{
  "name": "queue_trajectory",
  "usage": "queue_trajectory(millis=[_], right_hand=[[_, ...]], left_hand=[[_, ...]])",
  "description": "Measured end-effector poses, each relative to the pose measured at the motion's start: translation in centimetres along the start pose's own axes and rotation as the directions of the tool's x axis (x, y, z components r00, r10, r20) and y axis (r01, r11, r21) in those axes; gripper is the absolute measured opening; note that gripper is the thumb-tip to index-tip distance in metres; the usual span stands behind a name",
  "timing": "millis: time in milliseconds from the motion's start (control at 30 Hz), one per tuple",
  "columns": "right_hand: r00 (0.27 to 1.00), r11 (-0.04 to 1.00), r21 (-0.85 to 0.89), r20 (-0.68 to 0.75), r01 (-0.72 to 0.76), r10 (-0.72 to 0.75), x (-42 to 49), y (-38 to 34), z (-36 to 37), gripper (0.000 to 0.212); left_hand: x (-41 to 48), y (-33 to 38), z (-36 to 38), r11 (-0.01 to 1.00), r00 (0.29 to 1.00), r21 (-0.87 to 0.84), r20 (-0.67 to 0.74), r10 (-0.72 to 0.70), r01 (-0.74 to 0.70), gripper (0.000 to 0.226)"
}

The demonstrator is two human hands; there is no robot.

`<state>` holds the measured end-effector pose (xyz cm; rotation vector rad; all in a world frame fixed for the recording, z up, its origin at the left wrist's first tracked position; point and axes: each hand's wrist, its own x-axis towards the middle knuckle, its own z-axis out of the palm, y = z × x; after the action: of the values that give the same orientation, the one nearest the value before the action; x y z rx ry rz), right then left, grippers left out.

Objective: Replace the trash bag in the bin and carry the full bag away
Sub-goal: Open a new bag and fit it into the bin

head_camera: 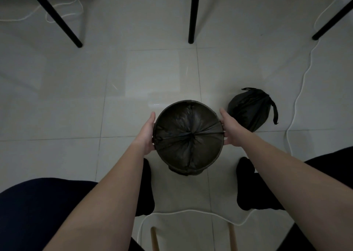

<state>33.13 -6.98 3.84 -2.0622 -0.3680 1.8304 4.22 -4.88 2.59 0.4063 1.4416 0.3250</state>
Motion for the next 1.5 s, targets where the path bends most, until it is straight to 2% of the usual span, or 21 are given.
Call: queue_trajectory(millis=[233,467,533,600,633,667,700,733,767,800,833,900,967,1067,1167,1267,1367,1500], right_hand=[[1.0,1.0,0.006,0.004,0.017,-0.017,-0.3,0.4,0.0,0.071],[0.999,0.997,0.077,0.041,0.003,-0.006,-0.1,0.9,0.4,0.076],[0.998,0.996,0.089,0.059,0.011,-0.016,-0.3,1.1,0.3,0.072],[0.996,0.995,0.052,-0.019,0.087,-0.086,-0.9,1.0,0.5,0.062],[0.972,0.977,-0.069,-0.113,0.2,-0.206,-0.8,1.2,0.5,0.054],[0.899,0.906,-0.284,-0.219,0.314,-0.38,-0.7,1.4,0.4,0.046],[0.779,0.762,-0.521,-0.259,0.384,-0.57,-0.5,1.6,0.2,0.04],[0.666,0.588,-0.697,-0.211,0.411,-0.716,-0.6,1.8,0.2,0.036],[0.59,0.434,-0.793,-0.119,0.428,-0.799,-0.8,2.0,0.4,0.034],[0.542,0.299,-0.845,-0.013,0.443,-0.84,-1.1,2.2,0.6,0.033],[0.514,0.169,-0.877,0.1,0.45,-0.852,-1.4,2.4,0.9,0.034],[0.5,-0.081,-0.901,0.31,0.427,-0.809,-1.5,3.1,1.7,0.04],[0.52,-0.289,-0.884,0.453,0.367,-0.724,-1.0,4.3,2.3,0.05],[0.635,-0.415,-0.866,0.49,0.279,-0.597,0.2,5.8,2.6,0.066],[0.757,-0.43,-0.875,0.434,0.224,-0.488,1.5,6.4,2.6,0.073],[0.848,-0.449,-0.873,0.378,0.193,-0.37,2.2,6.3,3.2,0.075],[0.895,-0.455,-0.876,0.324,0.16,-0.308,3.3,6.3,3.9,0.077],[0.919,-0.443,-0.881,0.301,0.166,-0.254,4.3,5.9,4.7,0.08]], left_hand=[[0.0,-0.3,0.6,1.0,1.0,0.023,0.02,0.011,-0.011,0.076],[1.3,-1.2,-0.5,0.998,0.989,-0.065,0.147,0.031,-0.022,0.085],[1.3,-1.4,-0.3,0.997,0.986,-0.073,0.16,0.037,-0.025,0.083],[0.9,-1.2,0.3,0.992,0.991,0.011,0.053,0.124,-0.125,0.074],[0.9,-1.0,0.6,0.965,0.974,0.148,-0.04,0.223,-0.215,0.07],[0.9,-0.9,0.6,0.893,0.917,0.347,-0.17,0.361,-0.287,0.066],[0.7,-0.7,0.7,0.773,0.819,0.547,-0.249,0.516,-0.321,0.06],[0.5,-0.5,0.8,0.636,0.709,0.695,-0.258,0.656,-0.335,0.053],[0.2,-0.5,1.1,0.489,0.62,0.798,-0.193,0.76,-0.352,0.047],[-0.3,-0.4,1.5,0.337,0.58,0.871,-0.076,0.811,-0.358,0.046],[-0.5,-0.6,2.0,0.182,0.582,0.919,0.06,0.811,-0.348,0.047],[-0.9,-1.7,3.0,-0.105,0.644,0.953,0.271,0.716,-0.284,0.054],[-1.3,-3.2,3.6,-0.298,0.715,0.93,0.358,0.601,-0.215,0.062],[-0.7,-4.9,3.8,-0.421,0.799,0.894,0.361,0.48,-0.151,0.071],[0.4,-5.3,3.3,-0.448,0.874,0.89,0.277,0.4,-0.077,0.077],[1.5,-5.3,3.3,-0.512,0.906,0.859,0.241,0.347,-0.032,0.079],[2.7,-4.8,3.6,-0.545,0.921,0.839,0.223,0.32,-0.014,0.081],[3.8,-4.5,3.8,-0.573,0.946,0.82,0.176,0.273,0.013,0.086]])
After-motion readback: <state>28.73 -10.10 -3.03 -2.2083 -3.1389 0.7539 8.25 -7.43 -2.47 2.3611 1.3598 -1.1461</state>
